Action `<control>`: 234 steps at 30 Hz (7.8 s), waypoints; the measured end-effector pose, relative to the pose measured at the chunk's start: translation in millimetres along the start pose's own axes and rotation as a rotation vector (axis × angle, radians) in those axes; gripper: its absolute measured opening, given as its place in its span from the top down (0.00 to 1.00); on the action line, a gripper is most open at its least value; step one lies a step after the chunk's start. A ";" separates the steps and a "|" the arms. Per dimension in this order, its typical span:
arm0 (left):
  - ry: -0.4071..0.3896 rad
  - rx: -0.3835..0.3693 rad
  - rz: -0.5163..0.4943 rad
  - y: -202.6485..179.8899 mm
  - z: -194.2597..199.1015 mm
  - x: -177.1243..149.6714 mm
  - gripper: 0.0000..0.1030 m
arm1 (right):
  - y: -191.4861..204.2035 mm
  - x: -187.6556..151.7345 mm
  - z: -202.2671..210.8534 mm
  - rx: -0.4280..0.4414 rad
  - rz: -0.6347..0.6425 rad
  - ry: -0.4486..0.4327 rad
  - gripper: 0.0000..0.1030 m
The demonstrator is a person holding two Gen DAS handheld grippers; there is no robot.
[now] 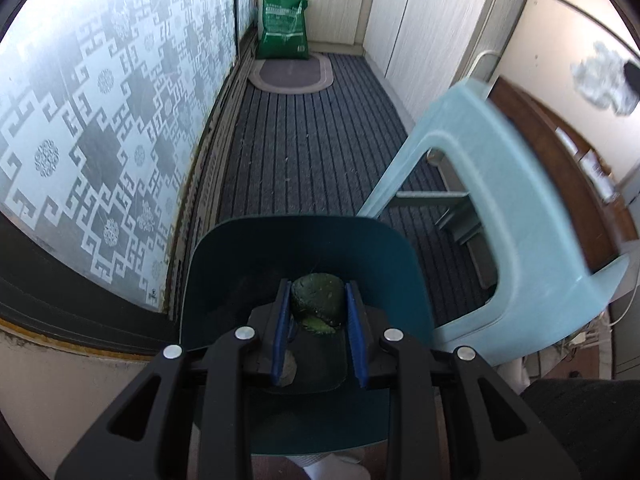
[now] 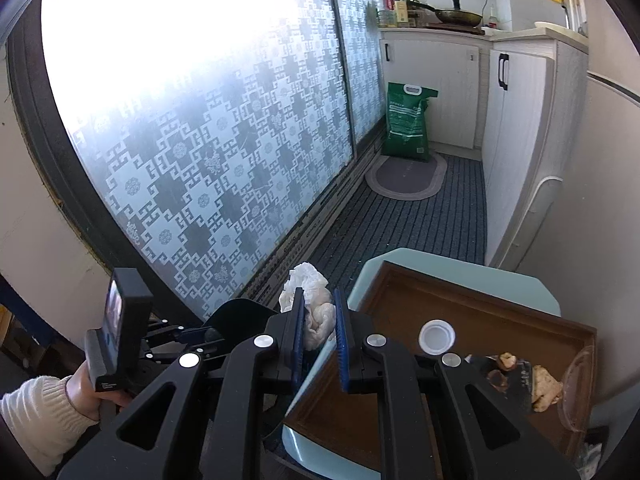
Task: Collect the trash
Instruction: 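Carry the green cap and white tissue over the green bin, then open both tools to drop the cap and tissue into the bin, then move both tools back over the tray toward the snack bag, then grasp the white bottle cap with the left tool while the right tool grasps a nut shell, then carry the white cap and nut shell over the green bin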
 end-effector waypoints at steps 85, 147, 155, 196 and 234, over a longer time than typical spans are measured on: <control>-0.732 -0.113 0.091 -54.0 245.0 77.6 0.66 | 38.3 -38.1 -12.4 0.023 0.123 0.048 0.63; -0.265 0.056 -0.289 -214.4 16.5 117.5 0.31 | -146.9 -55.5 70.6 -0.152 -0.159 -0.103 0.81; -0.213 0.046 -0.258 -218.1 2.1 126.9 0.31 | -173.1 -61.4 101.9 -0.134 -0.234 -0.154 0.80; -0.265 -0.110 0.014 -158.2 45.7 141.9 0.69 | -149.9 -49.0 95.1 -0.087 -0.208 -0.153 0.80; 0.151 0.092 0.071 25.3 -23.3 14.6 0.68 | 6.6 -15.1 -10.4 0.060 -0.003 -0.028 0.80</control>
Point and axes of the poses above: each gripper's, at about its wrist camera, not at the fingertips, and z roughly against the way its jaws point, y to its left, x to its top, the point moved 4 cm from there along -z, roughly the way its jaws point, and after that the axes turned 4 degrees about -z, right-handed, at the moved point
